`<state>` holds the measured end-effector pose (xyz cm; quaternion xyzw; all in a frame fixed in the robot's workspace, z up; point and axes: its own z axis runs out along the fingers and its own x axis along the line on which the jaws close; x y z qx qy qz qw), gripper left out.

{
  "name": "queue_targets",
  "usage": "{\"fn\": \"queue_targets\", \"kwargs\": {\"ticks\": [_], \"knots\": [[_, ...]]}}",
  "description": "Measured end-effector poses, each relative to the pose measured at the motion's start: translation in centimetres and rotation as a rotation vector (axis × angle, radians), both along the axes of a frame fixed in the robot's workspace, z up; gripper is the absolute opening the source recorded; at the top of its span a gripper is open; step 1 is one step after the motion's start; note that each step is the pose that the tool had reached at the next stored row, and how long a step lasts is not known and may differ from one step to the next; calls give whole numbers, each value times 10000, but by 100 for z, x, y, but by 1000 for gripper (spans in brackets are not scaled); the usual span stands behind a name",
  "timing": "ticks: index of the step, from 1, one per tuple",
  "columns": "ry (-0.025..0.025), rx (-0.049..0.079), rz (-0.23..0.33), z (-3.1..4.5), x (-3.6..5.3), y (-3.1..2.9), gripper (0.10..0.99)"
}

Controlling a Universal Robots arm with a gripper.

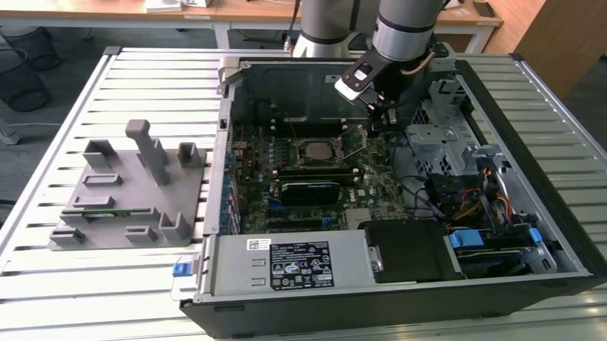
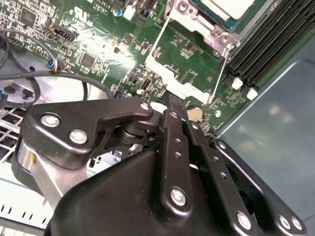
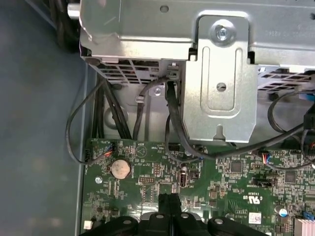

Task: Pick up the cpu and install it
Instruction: 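Close the cpu cover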

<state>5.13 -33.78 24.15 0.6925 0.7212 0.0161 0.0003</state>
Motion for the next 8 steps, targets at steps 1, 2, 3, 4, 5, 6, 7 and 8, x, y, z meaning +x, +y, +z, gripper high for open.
{"fn": "queue_targets", "kwargs": {"ticks": [1,2,3,4,5,6,7,8], "knots": [[0,-1,2,0,-16,0,106],[1,1,2,2,-35,-1,106],[3,19,1,5,-55,-1,106],[12,51,-3,6,-80,0,106],[1,66,-3,8,-108,0,106],[1,75,0,9,-140,1,106],[1,79,-1,10,-176,1,106],[3,76,-1,11,-210,0,106]]}}
